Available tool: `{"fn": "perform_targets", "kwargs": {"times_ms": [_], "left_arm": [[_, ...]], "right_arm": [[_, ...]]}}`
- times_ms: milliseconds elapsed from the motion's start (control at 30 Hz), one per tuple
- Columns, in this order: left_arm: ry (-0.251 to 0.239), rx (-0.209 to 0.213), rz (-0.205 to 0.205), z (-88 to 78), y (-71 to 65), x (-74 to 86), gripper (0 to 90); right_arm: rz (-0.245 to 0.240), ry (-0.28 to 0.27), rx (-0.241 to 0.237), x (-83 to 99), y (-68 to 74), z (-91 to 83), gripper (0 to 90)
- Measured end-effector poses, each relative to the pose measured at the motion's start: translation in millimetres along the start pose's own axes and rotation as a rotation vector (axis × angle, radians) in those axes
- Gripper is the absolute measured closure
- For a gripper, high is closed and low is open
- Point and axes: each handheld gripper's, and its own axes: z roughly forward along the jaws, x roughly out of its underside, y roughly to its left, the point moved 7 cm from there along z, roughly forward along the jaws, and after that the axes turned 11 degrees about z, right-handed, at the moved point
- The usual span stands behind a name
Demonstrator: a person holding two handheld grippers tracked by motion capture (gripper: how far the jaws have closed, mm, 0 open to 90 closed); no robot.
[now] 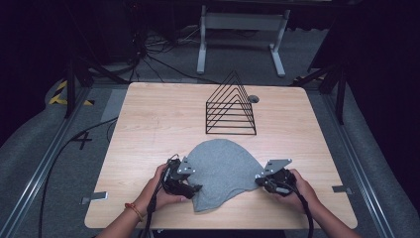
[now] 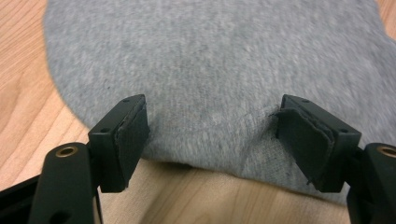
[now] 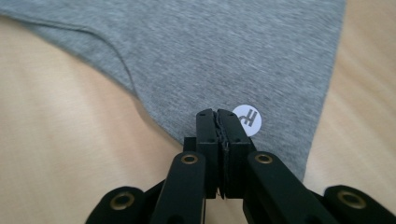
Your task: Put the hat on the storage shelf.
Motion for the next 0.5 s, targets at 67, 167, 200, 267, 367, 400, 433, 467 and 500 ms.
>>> {"fn": "perform_targets", "kwargs": {"times_ms": [67,167,200,267,367,400,433,467,500], "left_arm": [[-0.001,0.003,0.000,0.8,1.5,-0.7,25.8],[0.015,0.017,0.005,1.2,4.5,-1.7,25.7],[0.007,0.018,0.002,2.0,6.0,-2.6,25.9],[0.000,0.037,-0.019,1.4,10.5,-3.6,25.8],[-0.006,0.006,-0.068,-4.0,23.0,-4.2,25.2],[0.000,-0.008,-0.083,-5.7,27.0,-3.8,25.3],[0.014,-0.019,-0.099,-7.4,30.6,-2.9,25.3],[0.014,-0.031,-0.108,-7.8,33.2,-2.5,25.3],[0.028,-0.035,-0.129,-6.6,37.7,-0.5,25.3]], "right_arm": [[-0.012,0.008,-0.015,4.2,9.3,-2.6,88.1],[-0.013,0.015,-0.040,7.2,17.5,-4.4,86.0],[-0.016,0.019,-0.048,7.6,20.2,-5.6,82.0],[-0.018,0.013,-0.050,5.4,20.2,-7.1,76.8],[-0.001,-0.036,-0.029,-6.5,7.3,-8.7,67.8],[0.018,-0.053,-0.020,-12.3,0.4,-8.5,64.7],[0.030,-0.066,-0.010,-18.4,-6.9,-7.4,61.6],[0.036,-0.079,0.001,-24.8,-14.0,-5.7,58.1],[0.038,-0.087,0.006,-29.6,-19.0,-4.0,55.6]]}}
